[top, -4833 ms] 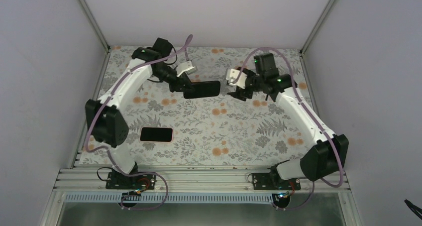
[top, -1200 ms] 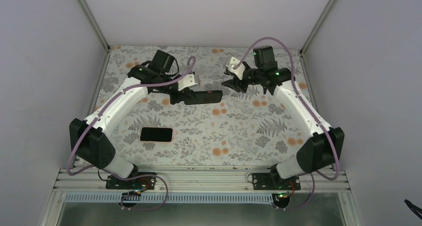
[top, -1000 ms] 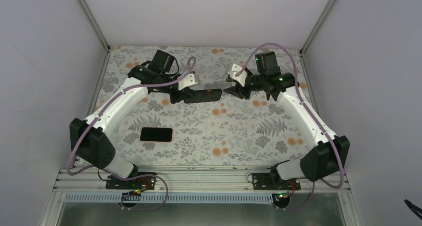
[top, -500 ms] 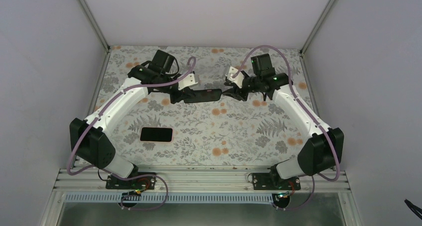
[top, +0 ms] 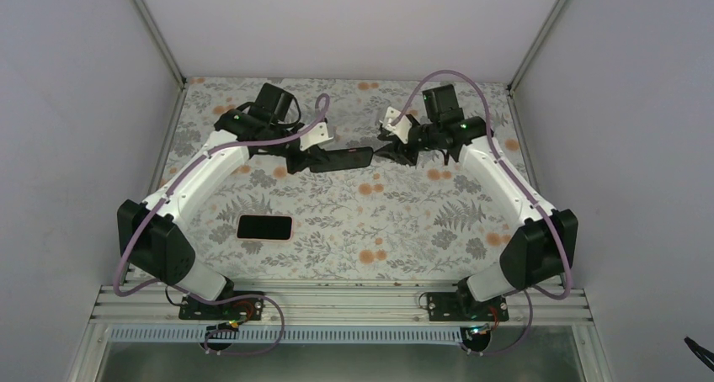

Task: Take the phone out of the phone case
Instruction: Remove the phone case from the phone.

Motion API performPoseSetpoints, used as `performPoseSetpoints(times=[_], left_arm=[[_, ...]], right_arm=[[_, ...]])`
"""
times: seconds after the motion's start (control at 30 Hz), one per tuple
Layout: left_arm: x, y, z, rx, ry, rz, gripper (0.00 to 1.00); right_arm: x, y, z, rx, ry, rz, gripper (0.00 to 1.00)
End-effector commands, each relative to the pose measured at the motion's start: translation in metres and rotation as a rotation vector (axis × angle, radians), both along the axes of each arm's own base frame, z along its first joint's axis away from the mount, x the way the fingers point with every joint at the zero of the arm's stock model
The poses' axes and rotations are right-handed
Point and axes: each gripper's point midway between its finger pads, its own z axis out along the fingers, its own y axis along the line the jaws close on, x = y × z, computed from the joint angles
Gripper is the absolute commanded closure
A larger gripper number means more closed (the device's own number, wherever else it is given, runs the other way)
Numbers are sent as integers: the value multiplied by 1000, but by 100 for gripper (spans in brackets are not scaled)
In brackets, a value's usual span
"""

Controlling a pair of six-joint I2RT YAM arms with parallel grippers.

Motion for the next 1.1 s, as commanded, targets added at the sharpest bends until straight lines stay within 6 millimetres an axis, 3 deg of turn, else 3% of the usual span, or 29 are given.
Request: performPoseSetpoints(times=[0.0,0.83,1.07], left_arm=[[-11,-13,15,-73,-9,-70,98],[-1,-7,22,-46,-73,-22,98],[0,-9,20,-47,-56,-33,98]], right_arm=[[8,13,25,65,-43,26,55],[-14,-5,3,-17,-35,9,53],[-11,0,9,7,-37,20,53]])
